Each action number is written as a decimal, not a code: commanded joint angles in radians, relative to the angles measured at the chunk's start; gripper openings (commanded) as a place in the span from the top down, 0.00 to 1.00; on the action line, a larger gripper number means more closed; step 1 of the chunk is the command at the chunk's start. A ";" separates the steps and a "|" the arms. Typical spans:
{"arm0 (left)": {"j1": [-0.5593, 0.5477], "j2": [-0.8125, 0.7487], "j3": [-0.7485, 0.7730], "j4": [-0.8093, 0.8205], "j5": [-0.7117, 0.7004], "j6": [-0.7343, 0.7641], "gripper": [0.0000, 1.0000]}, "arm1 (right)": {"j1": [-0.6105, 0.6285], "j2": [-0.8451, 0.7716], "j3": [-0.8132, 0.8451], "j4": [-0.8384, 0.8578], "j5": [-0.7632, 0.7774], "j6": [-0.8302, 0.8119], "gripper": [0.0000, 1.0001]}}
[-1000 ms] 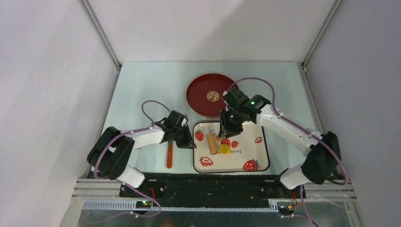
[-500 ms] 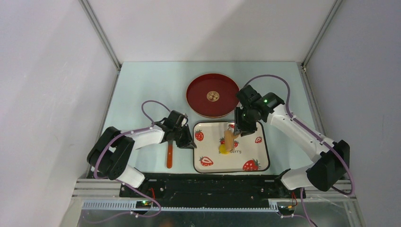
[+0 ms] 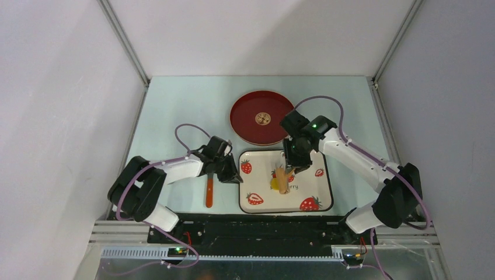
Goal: Roll out the dumpling wrappers from the dough
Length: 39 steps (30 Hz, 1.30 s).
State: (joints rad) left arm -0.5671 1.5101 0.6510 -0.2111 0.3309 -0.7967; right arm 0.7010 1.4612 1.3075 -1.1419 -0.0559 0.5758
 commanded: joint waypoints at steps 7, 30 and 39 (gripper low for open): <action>-0.014 0.035 -0.024 -0.032 -0.047 -0.004 1.00 | 0.018 0.069 0.028 -0.009 0.056 -0.004 1.00; -0.014 0.035 -0.024 -0.032 -0.047 -0.003 1.00 | 0.021 0.014 0.009 0.001 0.164 0.050 1.00; -0.014 0.035 -0.024 -0.032 -0.047 -0.003 1.00 | 0.024 -0.075 0.132 -0.068 0.173 0.048 1.00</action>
State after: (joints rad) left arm -0.5671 1.5112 0.6510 -0.2096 0.3332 -0.7967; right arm 0.7086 1.4197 1.3464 -1.1904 0.0994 0.6029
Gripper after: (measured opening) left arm 0.121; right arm 0.367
